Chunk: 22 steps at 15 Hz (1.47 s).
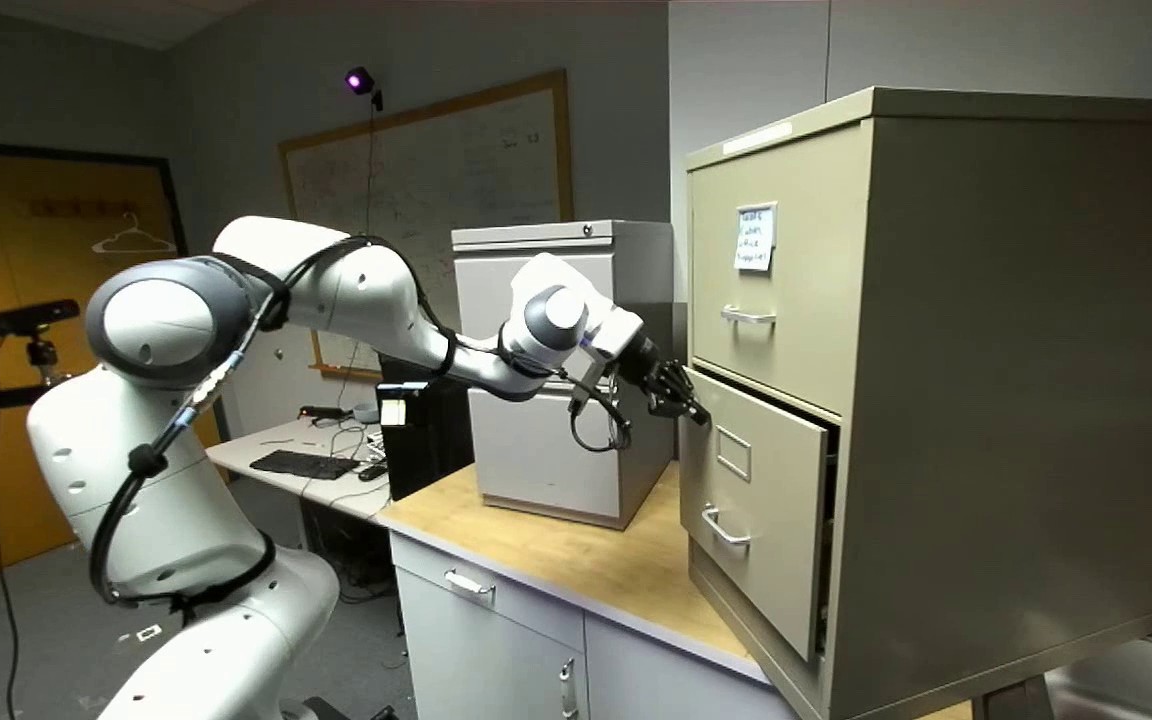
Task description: Close the bottom drawer
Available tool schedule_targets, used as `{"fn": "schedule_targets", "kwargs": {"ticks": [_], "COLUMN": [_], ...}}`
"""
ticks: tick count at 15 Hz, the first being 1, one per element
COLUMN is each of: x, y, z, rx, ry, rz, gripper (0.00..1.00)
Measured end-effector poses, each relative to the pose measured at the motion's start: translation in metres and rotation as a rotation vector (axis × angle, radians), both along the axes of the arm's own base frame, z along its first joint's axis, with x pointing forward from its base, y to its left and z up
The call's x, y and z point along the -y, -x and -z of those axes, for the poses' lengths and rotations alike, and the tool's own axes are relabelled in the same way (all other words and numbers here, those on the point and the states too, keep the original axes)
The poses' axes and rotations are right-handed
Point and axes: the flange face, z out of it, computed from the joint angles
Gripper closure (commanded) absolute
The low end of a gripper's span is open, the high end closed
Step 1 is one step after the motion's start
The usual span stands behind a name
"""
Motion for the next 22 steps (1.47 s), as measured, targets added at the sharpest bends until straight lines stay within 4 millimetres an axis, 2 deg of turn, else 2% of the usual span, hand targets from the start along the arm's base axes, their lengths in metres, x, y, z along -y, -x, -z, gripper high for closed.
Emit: {"fn": "schedule_targets", "kwargs": {"ticks": [9,14,22], "x": [0.0,0.004,0.003], "y": [-0.047,-0.057,-0.061], "z": [-0.002,-0.005,-0.005], "rx": [-0.14,-0.166,-0.185], "ry": [0.047,0.032,0.032], "rz": [0.131,0.163,0.176], "gripper": [0.98,0.98,0.97]}}
